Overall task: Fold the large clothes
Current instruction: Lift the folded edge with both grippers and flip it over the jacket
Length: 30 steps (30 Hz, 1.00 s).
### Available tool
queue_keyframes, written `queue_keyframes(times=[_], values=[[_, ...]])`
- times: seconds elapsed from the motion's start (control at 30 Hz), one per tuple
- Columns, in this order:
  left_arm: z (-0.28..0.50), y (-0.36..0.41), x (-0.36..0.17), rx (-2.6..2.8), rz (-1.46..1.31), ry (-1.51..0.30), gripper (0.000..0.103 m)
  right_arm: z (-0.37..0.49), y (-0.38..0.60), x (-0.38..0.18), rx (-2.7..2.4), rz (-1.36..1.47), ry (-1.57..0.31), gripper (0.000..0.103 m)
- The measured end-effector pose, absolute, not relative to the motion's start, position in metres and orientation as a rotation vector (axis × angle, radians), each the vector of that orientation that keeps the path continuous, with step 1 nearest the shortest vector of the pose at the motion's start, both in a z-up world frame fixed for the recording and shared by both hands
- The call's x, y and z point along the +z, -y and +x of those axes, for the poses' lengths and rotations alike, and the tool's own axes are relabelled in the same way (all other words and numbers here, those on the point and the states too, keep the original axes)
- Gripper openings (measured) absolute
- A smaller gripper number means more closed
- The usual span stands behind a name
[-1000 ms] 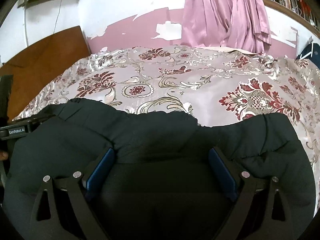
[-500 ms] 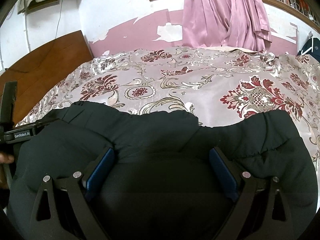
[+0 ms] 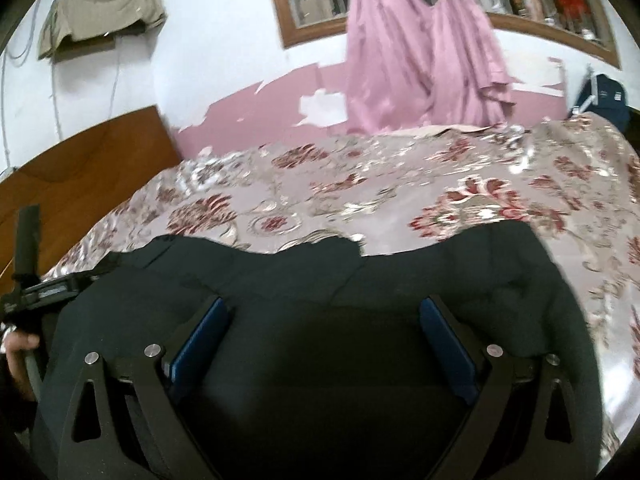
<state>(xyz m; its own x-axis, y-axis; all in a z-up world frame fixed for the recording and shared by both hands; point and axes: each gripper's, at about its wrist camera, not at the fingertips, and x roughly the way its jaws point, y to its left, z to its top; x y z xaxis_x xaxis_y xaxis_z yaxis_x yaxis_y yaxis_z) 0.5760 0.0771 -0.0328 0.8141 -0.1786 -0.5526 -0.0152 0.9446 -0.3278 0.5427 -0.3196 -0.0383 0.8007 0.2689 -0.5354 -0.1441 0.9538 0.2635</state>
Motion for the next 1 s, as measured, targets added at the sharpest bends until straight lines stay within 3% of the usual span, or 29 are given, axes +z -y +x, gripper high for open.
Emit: queue_keyframes(times=[0.2,0.63,1.0], values=[[0.539,-0.108,-0.016,-0.107,-0.445,-0.556,0.103,0.525,0.338,-0.017,0.151,0.208,-0.567,0.096],[0.507,-0.166,-0.030,-0.088,-0.466,-0.677,0.103,0.481,0.394,0.000,0.122,0.163,-0.609,0.096],[0.495,-0.179,-0.073,-0.151,-0.514,-0.815,0.103,0.480,0.447,-0.061,0.012,0.373,-0.779,0.096]])
